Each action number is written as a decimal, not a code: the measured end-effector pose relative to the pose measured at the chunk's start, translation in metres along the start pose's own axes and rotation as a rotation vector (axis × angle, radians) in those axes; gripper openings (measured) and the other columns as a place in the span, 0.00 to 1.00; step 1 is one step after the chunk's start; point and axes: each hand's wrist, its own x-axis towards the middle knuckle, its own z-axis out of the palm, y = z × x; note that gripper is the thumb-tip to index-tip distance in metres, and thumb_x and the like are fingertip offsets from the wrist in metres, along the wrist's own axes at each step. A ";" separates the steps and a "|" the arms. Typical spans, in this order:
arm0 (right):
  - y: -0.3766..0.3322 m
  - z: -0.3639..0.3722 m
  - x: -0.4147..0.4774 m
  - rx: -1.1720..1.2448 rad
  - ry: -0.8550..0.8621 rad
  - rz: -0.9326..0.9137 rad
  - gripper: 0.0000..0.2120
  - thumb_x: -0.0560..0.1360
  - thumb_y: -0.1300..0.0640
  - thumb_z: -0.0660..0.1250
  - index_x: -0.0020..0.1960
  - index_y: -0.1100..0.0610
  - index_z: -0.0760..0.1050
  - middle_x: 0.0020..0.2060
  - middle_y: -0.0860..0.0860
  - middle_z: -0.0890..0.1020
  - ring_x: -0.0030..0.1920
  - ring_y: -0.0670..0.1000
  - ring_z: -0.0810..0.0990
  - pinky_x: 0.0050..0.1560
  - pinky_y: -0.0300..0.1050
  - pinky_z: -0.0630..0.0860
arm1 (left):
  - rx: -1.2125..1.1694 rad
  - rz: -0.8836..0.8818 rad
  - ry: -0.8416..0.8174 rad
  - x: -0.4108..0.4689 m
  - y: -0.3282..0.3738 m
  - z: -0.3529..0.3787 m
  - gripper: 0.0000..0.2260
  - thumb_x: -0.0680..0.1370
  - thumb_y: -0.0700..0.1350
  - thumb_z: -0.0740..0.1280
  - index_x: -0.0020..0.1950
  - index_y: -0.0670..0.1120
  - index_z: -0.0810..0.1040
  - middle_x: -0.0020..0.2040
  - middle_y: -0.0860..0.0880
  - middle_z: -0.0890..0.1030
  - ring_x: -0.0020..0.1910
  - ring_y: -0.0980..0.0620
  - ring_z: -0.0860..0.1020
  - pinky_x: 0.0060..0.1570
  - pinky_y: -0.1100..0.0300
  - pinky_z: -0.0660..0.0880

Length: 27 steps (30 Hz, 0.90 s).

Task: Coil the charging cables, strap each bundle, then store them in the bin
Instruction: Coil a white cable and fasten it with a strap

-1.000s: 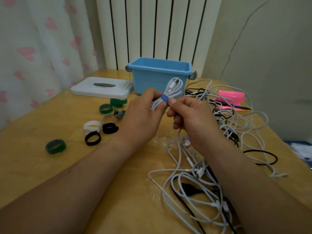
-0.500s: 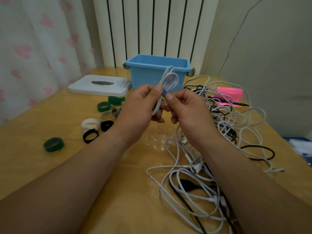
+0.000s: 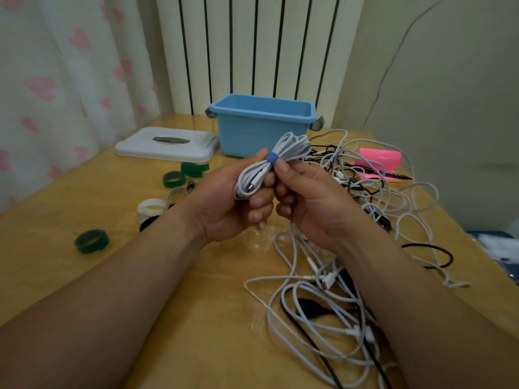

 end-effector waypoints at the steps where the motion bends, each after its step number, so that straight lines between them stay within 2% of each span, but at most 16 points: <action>1: -0.001 0.001 -0.001 0.022 -0.004 0.003 0.08 0.76 0.51 0.70 0.43 0.55 0.83 0.32 0.50 0.74 0.31 0.45 0.69 0.31 0.37 0.67 | 0.024 -0.007 0.000 0.000 0.000 0.000 0.22 0.84 0.60 0.59 0.39 0.45 0.76 0.27 0.47 0.72 0.23 0.50 0.73 0.26 0.58 0.74; 4: 0.000 0.003 0.002 0.023 0.064 -0.048 0.07 0.78 0.52 0.70 0.44 0.55 0.83 0.32 0.50 0.75 0.31 0.47 0.71 0.29 0.39 0.66 | 0.137 0.047 0.129 0.003 0.001 -0.001 0.28 0.86 0.63 0.58 0.42 0.43 0.82 0.35 0.42 0.79 0.31 0.46 0.78 0.33 0.53 0.80; 7: 0.001 0.003 0.005 -0.122 0.225 -0.112 0.08 0.82 0.56 0.69 0.45 0.56 0.80 0.29 0.46 0.77 0.29 0.44 0.73 0.31 0.41 0.67 | 0.291 0.149 0.260 0.006 -0.001 -0.001 0.27 0.86 0.64 0.59 0.56 0.42 0.83 0.46 0.42 0.84 0.39 0.45 0.82 0.43 0.48 0.84; 10: 0.005 0.001 0.007 -0.149 0.279 -0.117 0.07 0.83 0.58 0.69 0.48 0.58 0.82 0.29 0.47 0.76 0.29 0.44 0.72 0.31 0.42 0.69 | 0.462 0.264 0.352 0.007 -0.006 0.001 0.18 0.88 0.56 0.61 0.55 0.43 0.81 0.41 0.46 0.81 0.35 0.49 0.77 0.36 0.53 0.81; 12: 0.005 0.001 0.008 -0.130 0.257 -0.111 0.06 0.83 0.59 0.69 0.49 0.59 0.82 0.30 0.48 0.75 0.29 0.45 0.71 0.31 0.41 0.70 | 0.382 0.257 0.363 0.009 -0.007 0.001 0.16 0.89 0.54 0.60 0.53 0.44 0.80 0.36 0.47 0.77 0.30 0.51 0.72 0.30 0.56 0.74; 15: 0.007 0.000 0.008 -0.129 0.218 -0.129 0.05 0.83 0.59 0.68 0.50 0.60 0.81 0.31 0.48 0.75 0.31 0.46 0.71 0.33 0.41 0.70 | 0.164 0.140 0.309 0.010 -0.004 0.000 0.17 0.89 0.56 0.59 0.52 0.46 0.78 0.32 0.50 0.73 0.26 0.54 0.66 0.25 0.61 0.67; 18: 0.008 0.001 0.007 -0.091 0.155 -0.129 0.07 0.82 0.56 0.69 0.54 0.59 0.81 0.35 0.50 0.76 0.33 0.46 0.69 0.34 0.42 0.69 | -0.031 0.007 0.189 0.007 -0.003 0.002 0.19 0.88 0.58 0.59 0.46 0.47 0.75 0.28 0.52 0.67 0.22 0.57 0.62 0.20 0.64 0.62; 20: 0.007 0.003 0.006 -0.048 0.111 -0.106 0.12 0.77 0.52 0.71 0.58 0.56 0.84 0.36 0.49 0.76 0.33 0.45 0.69 0.34 0.41 0.68 | -0.086 -0.052 0.118 0.004 -0.004 0.004 0.21 0.87 0.60 0.58 0.42 0.48 0.74 0.26 0.53 0.65 0.20 0.57 0.61 0.19 0.64 0.61; 22: 0.005 0.004 0.006 -0.041 0.129 -0.103 0.14 0.76 0.52 0.71 0.58 0.56 0.84 0.34 0.47 0.77 0.33 0.45 0.71 0.35 0.42 0.68 | -0.007 -0.052 0.137 0.004 -0.005 0.006 0.23 0.87 0.62 0.58 0.42 0.48 0.75 0.28 0.50 0.68 0.22 0.54 0.65 0.22 0.62 0.66; 25: 0.005 0.001 0.006 -0.086 0.219 -0.146 0.07 0.81 0.56 0.70 0.54 0.59 0.82 0.33 0.49 0.79 0.30 0.48 0.74 0.34 0.46 0.70 | 0.148 0.070 0.268 0.007 -0.008 0.014 0.26 0.87 0.65 0.56 0.49 0.45 0.81 0.37 0.43 0.77 0.31 0.47 0.75 0.34 0.53 0.79; 27: 0.007 -0.002 0.008 -0.151 0.318 -0.179 0.05 0.82 0.56 0.71 0.48 0.57 0.81 0.30 0.46 0.76 0.30 0.47 0.72 0.34 0.46 0.69 | 0.278 0.171 0.330 0.008 -0.010 0.017 0.24 0.88 0.63 0.56 0.53 0.45 0.81 0.40 0.43 0.78 0.34 0.47 0.75 0.37 0.51 0.80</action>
